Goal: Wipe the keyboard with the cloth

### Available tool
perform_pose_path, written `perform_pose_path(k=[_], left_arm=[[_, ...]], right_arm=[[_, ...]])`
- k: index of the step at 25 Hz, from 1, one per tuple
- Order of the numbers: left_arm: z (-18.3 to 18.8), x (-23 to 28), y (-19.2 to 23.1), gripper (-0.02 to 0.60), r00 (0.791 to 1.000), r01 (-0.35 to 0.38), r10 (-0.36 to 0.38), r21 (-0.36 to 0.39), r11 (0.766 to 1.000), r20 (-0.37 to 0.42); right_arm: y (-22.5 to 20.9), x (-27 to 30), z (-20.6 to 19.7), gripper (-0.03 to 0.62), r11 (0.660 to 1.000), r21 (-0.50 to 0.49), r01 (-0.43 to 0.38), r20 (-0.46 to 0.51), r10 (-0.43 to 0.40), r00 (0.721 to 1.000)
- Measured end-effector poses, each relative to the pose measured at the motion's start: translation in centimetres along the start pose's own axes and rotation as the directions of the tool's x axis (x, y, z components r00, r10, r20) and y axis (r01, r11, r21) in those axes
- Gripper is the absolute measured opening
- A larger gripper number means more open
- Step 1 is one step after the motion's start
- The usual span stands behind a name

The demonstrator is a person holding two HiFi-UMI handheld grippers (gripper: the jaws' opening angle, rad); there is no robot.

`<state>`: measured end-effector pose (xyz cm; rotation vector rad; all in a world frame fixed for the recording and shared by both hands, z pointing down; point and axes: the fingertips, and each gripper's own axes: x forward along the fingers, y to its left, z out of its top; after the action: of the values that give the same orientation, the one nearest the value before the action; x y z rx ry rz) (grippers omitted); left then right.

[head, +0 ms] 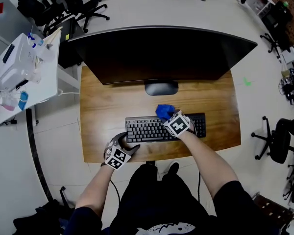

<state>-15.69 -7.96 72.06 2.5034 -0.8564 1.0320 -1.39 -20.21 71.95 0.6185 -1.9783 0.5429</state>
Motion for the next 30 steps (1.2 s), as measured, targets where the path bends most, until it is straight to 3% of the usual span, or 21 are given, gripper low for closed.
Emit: perform_pose_path(k=[10,15,19,30], left_arm=[[-0.1,0.1,0.1,0.353,1.0,-0.003,0.003,0.004,1.0,0.01],[-0.1,-0.1,0.2,0.353,1.0,-0.006,0.006,0.004,1.0,0.013],[-0.1,0.0,0.2,0.353,1.0,-0.003,0.003,0.01,1.0,0.011],[0.0,0.0,0.1,0.353,1.0,-0.009,0.009,0.01,1.0,0.011]], right_arm=[[7.4,2.3,4.2,0.138,0.984,-0.171,-0.043,0.045,0.051,0.998],[9.2,2.0,3.0,0.138,0.96,-0.269,-0.084,0.018,0.092,0.996],[8.2,1.0,0.9,0.137,0.952,-0.297,-0.078,0.002,0.083,0.997],[1.1,-3.1,-6.6,0.133,0.978,-0.206,0.024,-0.044,-0.034,0.998]])
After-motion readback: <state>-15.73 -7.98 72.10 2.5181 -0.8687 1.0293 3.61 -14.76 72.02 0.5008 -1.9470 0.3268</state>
